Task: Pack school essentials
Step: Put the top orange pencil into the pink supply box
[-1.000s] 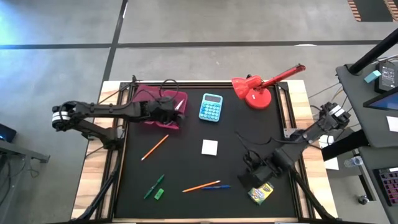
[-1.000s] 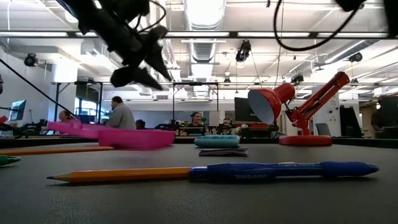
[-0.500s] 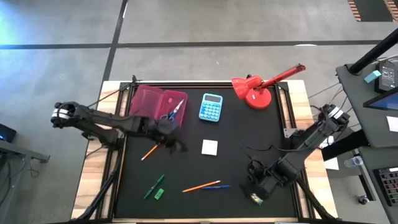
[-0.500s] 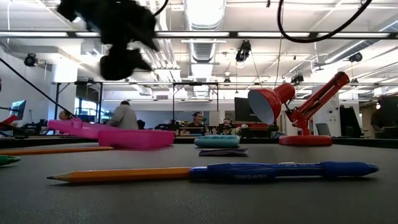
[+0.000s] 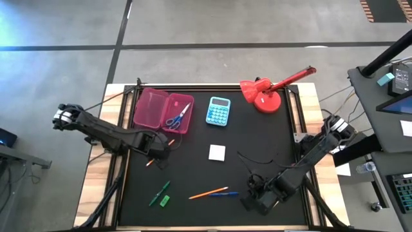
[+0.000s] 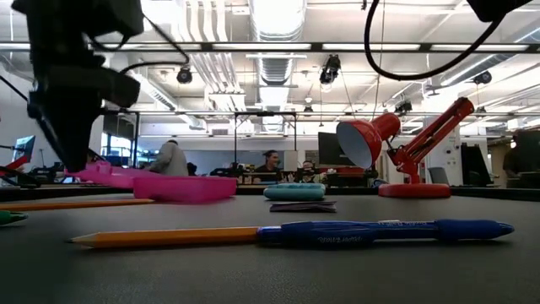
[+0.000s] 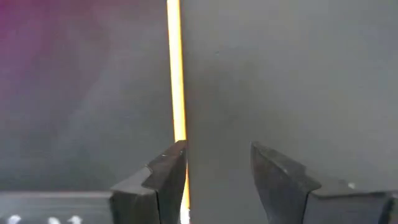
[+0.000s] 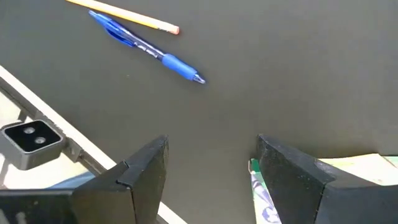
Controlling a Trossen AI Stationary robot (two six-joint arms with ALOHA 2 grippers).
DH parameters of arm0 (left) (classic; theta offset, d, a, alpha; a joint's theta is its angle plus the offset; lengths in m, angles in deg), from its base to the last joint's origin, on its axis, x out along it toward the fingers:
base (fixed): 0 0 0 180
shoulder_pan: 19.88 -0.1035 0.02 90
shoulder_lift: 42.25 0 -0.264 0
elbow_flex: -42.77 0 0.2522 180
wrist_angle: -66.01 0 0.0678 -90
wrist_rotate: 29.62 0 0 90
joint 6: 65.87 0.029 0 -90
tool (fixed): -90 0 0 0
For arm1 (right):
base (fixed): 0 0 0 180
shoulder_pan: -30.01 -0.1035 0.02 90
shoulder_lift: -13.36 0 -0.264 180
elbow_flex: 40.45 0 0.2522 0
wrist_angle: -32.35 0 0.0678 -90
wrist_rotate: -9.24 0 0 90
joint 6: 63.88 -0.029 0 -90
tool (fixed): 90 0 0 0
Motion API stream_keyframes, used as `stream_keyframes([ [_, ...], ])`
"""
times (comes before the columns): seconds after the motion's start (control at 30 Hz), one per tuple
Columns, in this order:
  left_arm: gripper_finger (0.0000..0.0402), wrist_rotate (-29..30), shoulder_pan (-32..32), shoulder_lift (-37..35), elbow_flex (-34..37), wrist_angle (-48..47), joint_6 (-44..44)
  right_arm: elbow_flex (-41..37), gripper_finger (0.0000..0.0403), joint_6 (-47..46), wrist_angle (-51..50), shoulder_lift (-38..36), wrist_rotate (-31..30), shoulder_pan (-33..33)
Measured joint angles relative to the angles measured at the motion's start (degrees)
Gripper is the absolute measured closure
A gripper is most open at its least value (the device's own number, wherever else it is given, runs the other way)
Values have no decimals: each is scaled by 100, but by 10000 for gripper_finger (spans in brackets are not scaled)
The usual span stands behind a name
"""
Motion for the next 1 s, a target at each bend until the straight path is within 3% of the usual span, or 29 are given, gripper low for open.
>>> stream_keyframes([
  [0.13, 242, 91, -75, 100, 345, 11, -43, 2, 172, -70, 37, 24, -1, 2],
  [0.3, 242, 28, -95, 225, 741, 764, -181, 2, 172, -100, 46, -24, -2, 2],
  [0.53, 247, 45, -93, 553, 878, 1154, -176, 2, 172, -229, 43, -50, -4, 2],
  [0.67, 284, 85, -93, 694, 870, 1150, -134, 2, 172, -157, 41, -50, -4, 2],
  [0.9, 385, 125, -96, 635, 863, 1206, -129, 4, 172, 104, 36, -51, -6, 2],
  [1.0, 392, 124, -97, 519, 795, 1159, -155, 4, 172, 253, 34, -52, -6, 2],
])
